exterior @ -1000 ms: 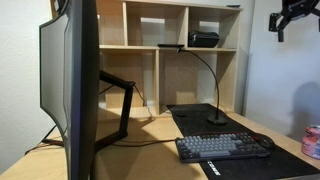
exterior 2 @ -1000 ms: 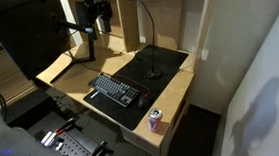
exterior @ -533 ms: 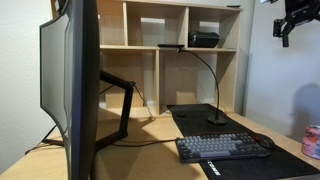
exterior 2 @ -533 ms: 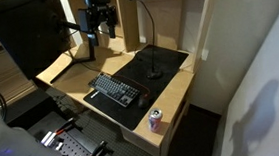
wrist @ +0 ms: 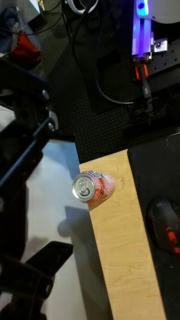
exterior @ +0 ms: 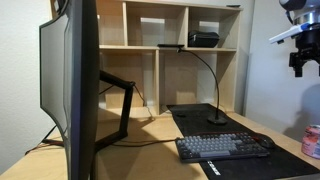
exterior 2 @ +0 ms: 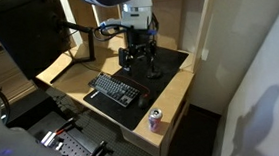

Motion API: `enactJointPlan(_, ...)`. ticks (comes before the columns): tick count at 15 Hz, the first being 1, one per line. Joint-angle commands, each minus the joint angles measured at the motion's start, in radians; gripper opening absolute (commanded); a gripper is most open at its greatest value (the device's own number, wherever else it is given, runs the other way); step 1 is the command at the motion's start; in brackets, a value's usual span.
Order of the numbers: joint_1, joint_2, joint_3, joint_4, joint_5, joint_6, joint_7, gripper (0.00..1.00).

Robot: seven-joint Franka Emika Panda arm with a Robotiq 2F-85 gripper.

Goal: Pick up the pink can

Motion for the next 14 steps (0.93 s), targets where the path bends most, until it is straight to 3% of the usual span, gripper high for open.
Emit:
enactJointPlan(1,0.0,0.023,-0.028,0.006,0.008,0.005,0.024,1.0)
enactJointPlan(5,-0.008,0.051,-0.052,0.027,0.022,0.005,0.054,1.0)
enactJointPlan(7,-0.017,0.129,-0.062,0.064,0.069,-0.029,0.157,1.0)
enactJointPlan(14,-0.036,0.248,-0.153,0.027,0.215,0.169,0.367,1.0)
